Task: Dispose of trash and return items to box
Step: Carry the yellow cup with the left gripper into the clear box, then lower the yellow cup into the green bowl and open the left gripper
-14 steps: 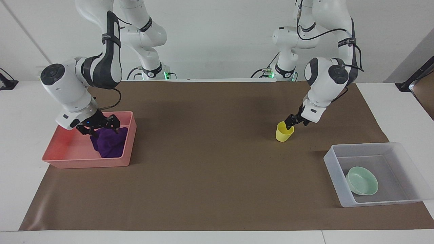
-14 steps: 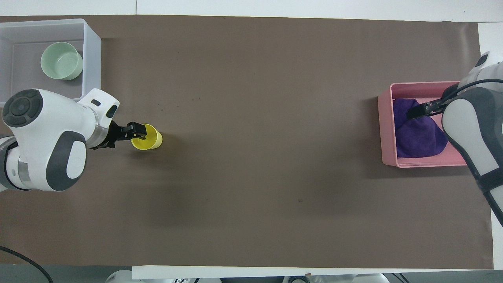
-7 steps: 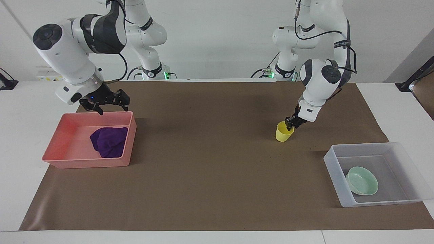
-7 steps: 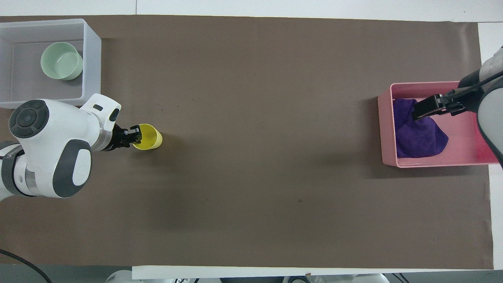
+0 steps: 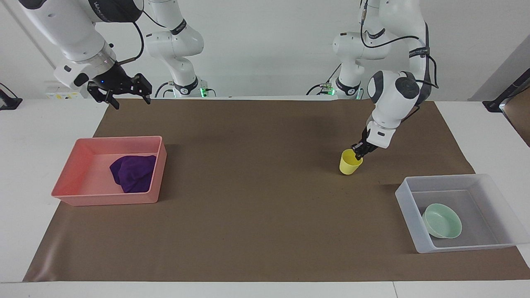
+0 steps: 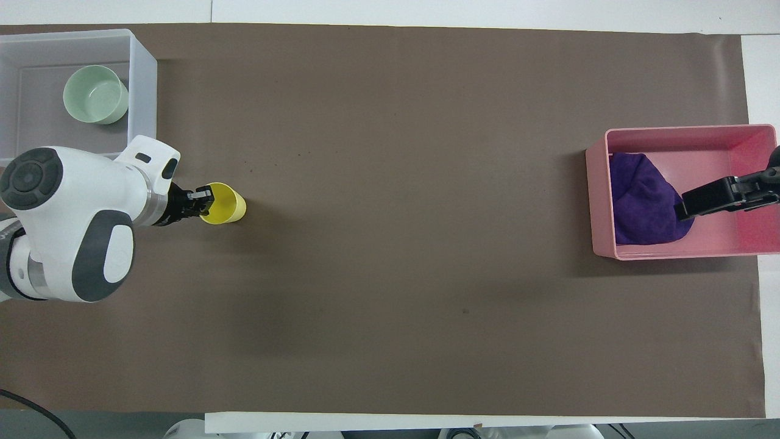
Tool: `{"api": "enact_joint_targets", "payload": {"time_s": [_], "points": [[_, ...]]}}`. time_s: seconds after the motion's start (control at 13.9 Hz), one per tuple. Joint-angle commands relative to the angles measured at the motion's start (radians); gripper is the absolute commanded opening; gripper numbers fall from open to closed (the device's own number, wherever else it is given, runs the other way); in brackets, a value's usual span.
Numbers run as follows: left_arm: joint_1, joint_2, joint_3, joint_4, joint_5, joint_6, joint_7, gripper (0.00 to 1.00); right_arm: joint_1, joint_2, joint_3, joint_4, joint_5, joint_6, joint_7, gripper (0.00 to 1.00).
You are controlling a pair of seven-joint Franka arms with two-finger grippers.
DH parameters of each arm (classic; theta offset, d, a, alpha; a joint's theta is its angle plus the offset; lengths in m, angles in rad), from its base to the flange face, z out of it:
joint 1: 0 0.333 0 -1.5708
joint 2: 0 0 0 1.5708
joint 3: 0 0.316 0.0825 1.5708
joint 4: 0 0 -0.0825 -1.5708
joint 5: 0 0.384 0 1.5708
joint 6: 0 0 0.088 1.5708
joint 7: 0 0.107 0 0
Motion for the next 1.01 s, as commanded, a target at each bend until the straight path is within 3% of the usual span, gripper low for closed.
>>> {"api": "enact_joint_targets", "payload": {"time_s": [0.0, 0.14, 0.29, 0.43, 0.58, 0.72, 0.94], "points": [[0.092, 0.091, 0.006, 0.340, -0.012, -0.245, -0.013, 0.00, -0.008, -0.009, 0.008, -0.020, -0.033, -0.009, -0.001, 1.00], [0.153, 0.215, 0.011, 0.616, -0.022, -0.359, -0.018, 0.00, -0.010, -0.013, 0.008, -0.025, -0.034, -0.007, -0.001, 1.00], [0.250, 0.285, 0.017, 0.746, -0.009, -0.381, -0.012, 0.00, -0.019, -0.013, 0.008, -0.027, -0.034, -0.014, -0.002, 1.00], [0.340, 0.342, 0.014, 0.762, -0.011, -0.264, 0.011, 0.00, -0.019, -0.016, 0.008, -0.034, -0.033, 0.000, -0.006, 1.00], [0.347, 0.431, 0.017, 0.769, -0.008, -0.139, 0.010, 0.00, -0.011, -0.016, 0.006, -0.034, -0.033, 0.005, -0.002, 1.00], [0.350, 0.491, 0.017, 0.785, 0.027, -0.093, 0.014, 0.00, -0.011, -0.016, 0.006, -0.036, -0.033, 0.016, 0.001, 1.00], [0.347, 0.523, 0.017, 0.777, 0.040, -0.054, 0.014, 0.00, -0.011, -0.019, 0.006, -0.048, -0.034, 0.039, -0.002, 1.00]]}}
